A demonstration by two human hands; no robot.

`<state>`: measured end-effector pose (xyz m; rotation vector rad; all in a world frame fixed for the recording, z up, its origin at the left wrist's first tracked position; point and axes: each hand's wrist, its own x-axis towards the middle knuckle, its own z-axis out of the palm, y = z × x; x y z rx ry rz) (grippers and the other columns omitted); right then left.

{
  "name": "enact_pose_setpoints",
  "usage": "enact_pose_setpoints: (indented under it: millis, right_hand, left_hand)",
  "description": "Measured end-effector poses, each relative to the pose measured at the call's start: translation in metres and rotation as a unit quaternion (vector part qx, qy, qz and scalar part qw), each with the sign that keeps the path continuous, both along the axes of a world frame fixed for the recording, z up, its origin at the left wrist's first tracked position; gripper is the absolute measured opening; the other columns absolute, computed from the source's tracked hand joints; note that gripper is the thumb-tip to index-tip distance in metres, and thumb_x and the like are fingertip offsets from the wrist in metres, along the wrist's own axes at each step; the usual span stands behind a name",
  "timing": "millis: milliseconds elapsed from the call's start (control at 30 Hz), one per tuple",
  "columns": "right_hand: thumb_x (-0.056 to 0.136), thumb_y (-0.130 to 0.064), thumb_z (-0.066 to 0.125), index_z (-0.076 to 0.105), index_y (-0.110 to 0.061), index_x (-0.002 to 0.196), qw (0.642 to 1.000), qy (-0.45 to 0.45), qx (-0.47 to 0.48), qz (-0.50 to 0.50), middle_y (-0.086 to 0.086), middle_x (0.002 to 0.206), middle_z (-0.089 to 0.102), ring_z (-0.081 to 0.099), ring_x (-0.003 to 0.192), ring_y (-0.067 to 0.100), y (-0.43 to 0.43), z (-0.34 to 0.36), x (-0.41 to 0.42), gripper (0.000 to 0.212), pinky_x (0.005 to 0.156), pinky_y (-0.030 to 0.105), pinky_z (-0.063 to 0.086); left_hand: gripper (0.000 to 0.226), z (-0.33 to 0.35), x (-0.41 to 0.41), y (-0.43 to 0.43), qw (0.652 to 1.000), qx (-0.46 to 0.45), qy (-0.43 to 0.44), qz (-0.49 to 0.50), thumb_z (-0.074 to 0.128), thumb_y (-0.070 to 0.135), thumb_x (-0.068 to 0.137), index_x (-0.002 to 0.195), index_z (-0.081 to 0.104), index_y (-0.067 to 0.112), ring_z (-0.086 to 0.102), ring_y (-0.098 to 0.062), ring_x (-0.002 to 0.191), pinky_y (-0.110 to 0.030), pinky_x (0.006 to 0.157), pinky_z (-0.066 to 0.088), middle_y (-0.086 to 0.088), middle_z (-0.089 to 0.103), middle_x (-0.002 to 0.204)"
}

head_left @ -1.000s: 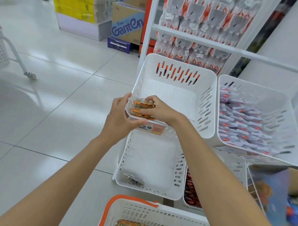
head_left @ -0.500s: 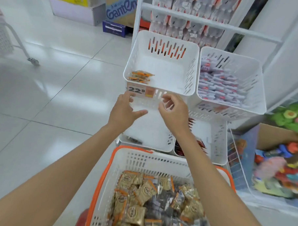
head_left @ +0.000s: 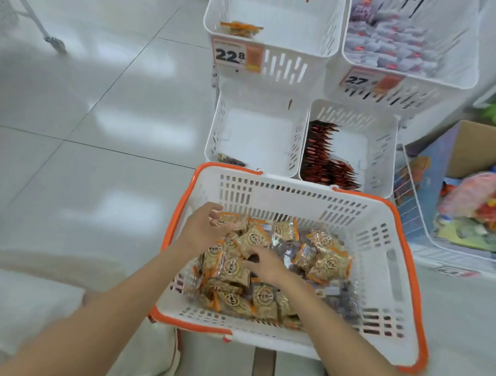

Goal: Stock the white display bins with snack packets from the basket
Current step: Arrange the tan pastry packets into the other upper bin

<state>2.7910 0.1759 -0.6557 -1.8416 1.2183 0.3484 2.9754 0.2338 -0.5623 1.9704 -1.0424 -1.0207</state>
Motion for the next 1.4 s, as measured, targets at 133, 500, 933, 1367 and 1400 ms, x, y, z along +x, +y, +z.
enact_pose_setpoints:
  millis: [133,500,933,1367,1400]
  right_hand:
    - [0.092,-0.018,0.061,0.059,-0.011,0.113,0.977,0.075,-0.126,0.152,0.010,0.109,0.059,0.055,0.102,0.028,0.012,-0.019,0.009,0.022,0.094,0.041,0.047]
    - [0.087,-0.021,0.072,0.068,-0.022,0.108,0.964,-0.206,0.124,-0.112,-0.006,0.104,0.067,0.064,0.095,0.010,0.002,0.042,-0.040,0.021,0.084,0.024,0.049]
    - [0.094,-0.022,0.064,0.063,0.002,0.094,0.989,-0.125,0.038,-0.065,0.012,0.077,0.051,0.048,0.066,0.017,-0.021,0.054,-0.045,0.025,0.063,0.027,0.038]
    - [0.093,-0.050,0.057,0.038,-0.013,0.147,0.985,-0.078,0.002,-0.152,0.007,0.148,0.045,0.046,0.132,0.025,-0.046,0.031,-0.014,0.067,0.107,0.040,0.039]
    - [0.094,-0.052,0.055,0.033,-0.010,0.148,0.993,-0.016,-0.013,-0.119,0.010,0.148,0.043,0.046,0.132,0.029,-0.044,0.019,-0.012,0.072,0.106,0.042,0.039]
  left_hand:
    - [0.047,-0.014,0.010,0.016,0.999,0.047,-0.024,-0.007,0.078,0.035,0.080,0.119,0.054,0.023,0.059,-0.016,0.087,-0.034,0.079,0.054,0.000,0.057,0.110]
    - [0.066,-0.030,-0.033,0.007,0.977,0.130,0.170,0.009,0.083,0.020,0.075,0.133,0.052,0.009,0.066,-0.025,0.103,-0.034,0.082,0.058,-0.012,0.066,0.116]
    - [0.013,-0.033,-0.013,0.015,0.981,0.085,0.165,0.059,0.059,0.030,0.096,0.108,0.063,0.027,0.030,-0.012,0.045,-0.027,0.048,0.029,0.011,0.034,0.045]
    - [0.046,-0.003,-0.005,0.007,0.993,0.019,0.098,0.064,0.069,0.024,0.089,0.131,0.049,0.016,0.048,-0.004,0.069,-0.002,0.050,0.039,0.007,0.051,0.088]
    - [0.048,-0.001,-0.004,0.008,0.993,0.015,0.097,0.066,0.068,0.025,0.090,0.133,0.048,0.017,0.048,-0.003,0.074,-0.001,0.053,0.039,0.009,0.050,0.091]
